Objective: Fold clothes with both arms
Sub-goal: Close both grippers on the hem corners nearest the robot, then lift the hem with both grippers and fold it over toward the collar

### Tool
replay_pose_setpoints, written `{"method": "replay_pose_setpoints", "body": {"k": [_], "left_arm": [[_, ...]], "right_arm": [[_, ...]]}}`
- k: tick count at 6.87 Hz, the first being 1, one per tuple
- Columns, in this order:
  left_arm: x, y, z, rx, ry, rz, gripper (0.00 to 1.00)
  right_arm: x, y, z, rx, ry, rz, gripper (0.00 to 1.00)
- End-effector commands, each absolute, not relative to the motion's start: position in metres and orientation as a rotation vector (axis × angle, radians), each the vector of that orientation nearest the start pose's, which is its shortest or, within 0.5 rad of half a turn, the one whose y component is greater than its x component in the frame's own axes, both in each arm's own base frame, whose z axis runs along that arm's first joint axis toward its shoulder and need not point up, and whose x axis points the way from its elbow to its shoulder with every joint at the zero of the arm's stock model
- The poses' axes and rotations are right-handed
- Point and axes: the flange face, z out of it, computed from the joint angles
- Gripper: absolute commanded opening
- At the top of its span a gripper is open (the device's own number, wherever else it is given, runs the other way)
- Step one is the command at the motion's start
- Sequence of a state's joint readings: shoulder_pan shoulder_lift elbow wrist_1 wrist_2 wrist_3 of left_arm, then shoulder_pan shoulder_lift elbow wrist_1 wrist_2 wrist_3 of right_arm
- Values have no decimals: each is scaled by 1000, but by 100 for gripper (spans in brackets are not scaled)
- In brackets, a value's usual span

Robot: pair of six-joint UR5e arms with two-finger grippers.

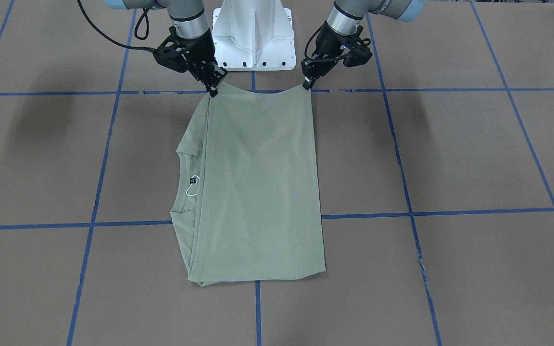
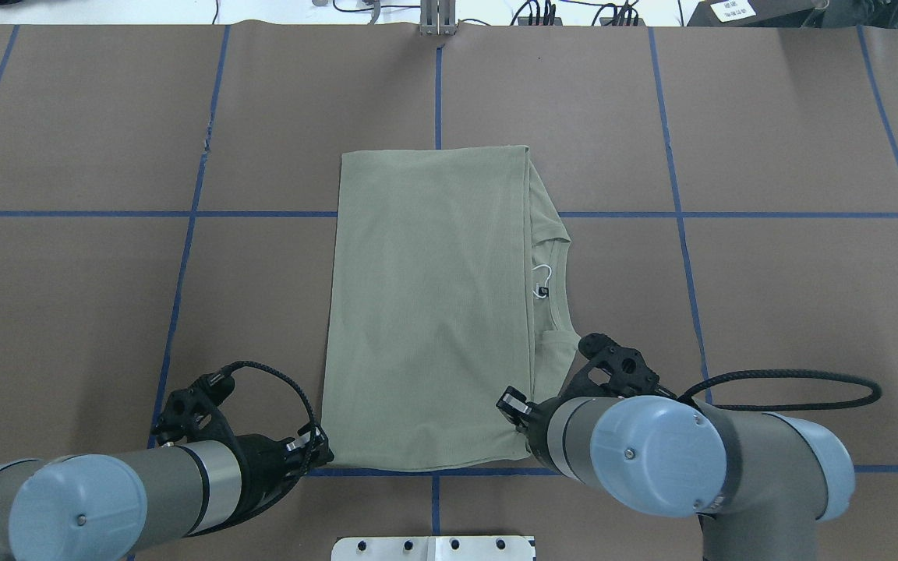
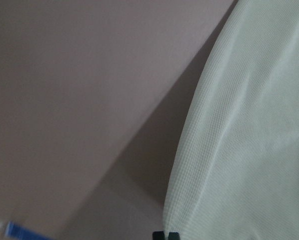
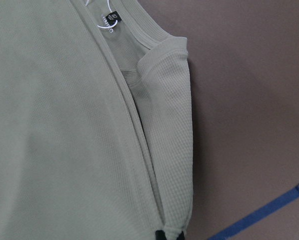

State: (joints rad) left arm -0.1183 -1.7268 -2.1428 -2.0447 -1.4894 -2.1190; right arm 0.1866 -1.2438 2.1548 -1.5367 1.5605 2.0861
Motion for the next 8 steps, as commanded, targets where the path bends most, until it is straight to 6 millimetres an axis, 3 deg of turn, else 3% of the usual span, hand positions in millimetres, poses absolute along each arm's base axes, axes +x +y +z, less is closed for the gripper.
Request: {"method": "replay_pose_setpoints", "body": {"k": [1, 2, 3, 4, 5, 6, 8], "left_arm": [[438, -185, 224, -230, 1248, -625, 0], [435, -202, 220, -184, 1254, -625, 0], [419, -250, 195, -38, 1314, -593, 0], [405, -293, 198, 40, 1275, -576, 0], [414, -344, 194, 108, 1249, -550, 0], [423, -386, 206, 166, 1203, -564, 0], [436, -430, 219, 220, 1160, -574, 0]], "right_arm": [[-455, -219, 213, -174, -1013, 658, 0], [-451, -238, 212, -147, -1017, 696, 0], [-434, -273, 203, -107, -1061, 750, 0], [-425, -310, 201, -80, -1112, 807, 0], [-429, -353, 202, -90, -1107, 849, 0], [-435, -398, 204, -105, -1075, 852, 0], [-453, -453, 225, -67, -1006, 860, 0]]}}
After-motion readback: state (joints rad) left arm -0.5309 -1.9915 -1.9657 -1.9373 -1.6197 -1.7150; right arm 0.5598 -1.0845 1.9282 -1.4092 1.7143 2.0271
